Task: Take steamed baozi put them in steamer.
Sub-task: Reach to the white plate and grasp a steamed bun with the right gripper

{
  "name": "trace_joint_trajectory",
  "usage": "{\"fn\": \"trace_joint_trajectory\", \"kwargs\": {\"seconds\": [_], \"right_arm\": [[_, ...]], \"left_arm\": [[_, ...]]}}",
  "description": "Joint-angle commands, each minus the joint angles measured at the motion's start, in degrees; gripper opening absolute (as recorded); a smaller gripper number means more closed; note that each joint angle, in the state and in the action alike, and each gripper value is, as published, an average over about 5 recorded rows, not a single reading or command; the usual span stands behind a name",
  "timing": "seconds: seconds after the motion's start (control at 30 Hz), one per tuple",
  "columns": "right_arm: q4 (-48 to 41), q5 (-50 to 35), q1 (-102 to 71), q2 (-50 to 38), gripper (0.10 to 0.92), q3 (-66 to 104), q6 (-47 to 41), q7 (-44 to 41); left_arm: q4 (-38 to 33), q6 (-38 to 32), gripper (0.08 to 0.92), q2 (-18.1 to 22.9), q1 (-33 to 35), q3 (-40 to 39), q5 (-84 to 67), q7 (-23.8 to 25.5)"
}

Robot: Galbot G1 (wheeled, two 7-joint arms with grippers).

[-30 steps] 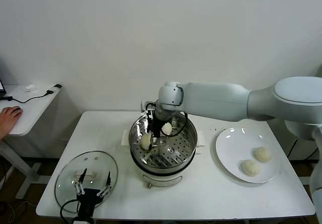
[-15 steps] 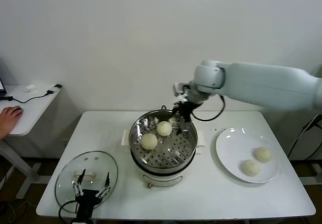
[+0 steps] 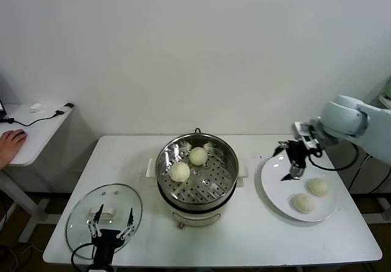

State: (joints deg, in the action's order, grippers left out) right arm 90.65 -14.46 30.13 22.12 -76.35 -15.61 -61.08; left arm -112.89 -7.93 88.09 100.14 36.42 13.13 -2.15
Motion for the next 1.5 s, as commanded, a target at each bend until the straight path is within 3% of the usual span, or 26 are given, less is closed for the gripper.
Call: {"fn": "trace_joint_trajectory", "kwargs": {"seconds": [0.03, 0.57, 1.07, 1.33, 1.5], "right_arm": [[-2.71, 12.82, -16.18, -6.89, 0.823, 9.27, 3.22, -1.68], [-15.98, 20.17, -31.79, 5.2, 0.823, 20.68, 3.94, 0.02], [-19.08, 20.72, -32.45, 10.01, 0.817, 21.57, 4.62, -0.17], [-18.78, 20.07, -31.84, 9.53, 0.665, 21.99, 5.38, -1.57], [-18.78, 19.88, -30.99, 9.1, 0.615, 21.86, 5.82, -2.23]], "left_arm": [[-0.21, 0.08, 0.823, 0.18, 0.14, 0.23, 0.58, -0.01], [0.35, -0.03, 0.823, -0.13, 1.12, 1.25, 0.77, 0.01], [0.96, -0.08, 0.823, -0.07, 0.97, 1.31, 1.43, 0.0], [1.1, -0.16, 0.823, -0.11, 0.9, 1.16, 1.68, -0.02], [1.37, -0.41, 0.823, -0.19, 1.02, 1.07, 1.79, -0.08]]}}
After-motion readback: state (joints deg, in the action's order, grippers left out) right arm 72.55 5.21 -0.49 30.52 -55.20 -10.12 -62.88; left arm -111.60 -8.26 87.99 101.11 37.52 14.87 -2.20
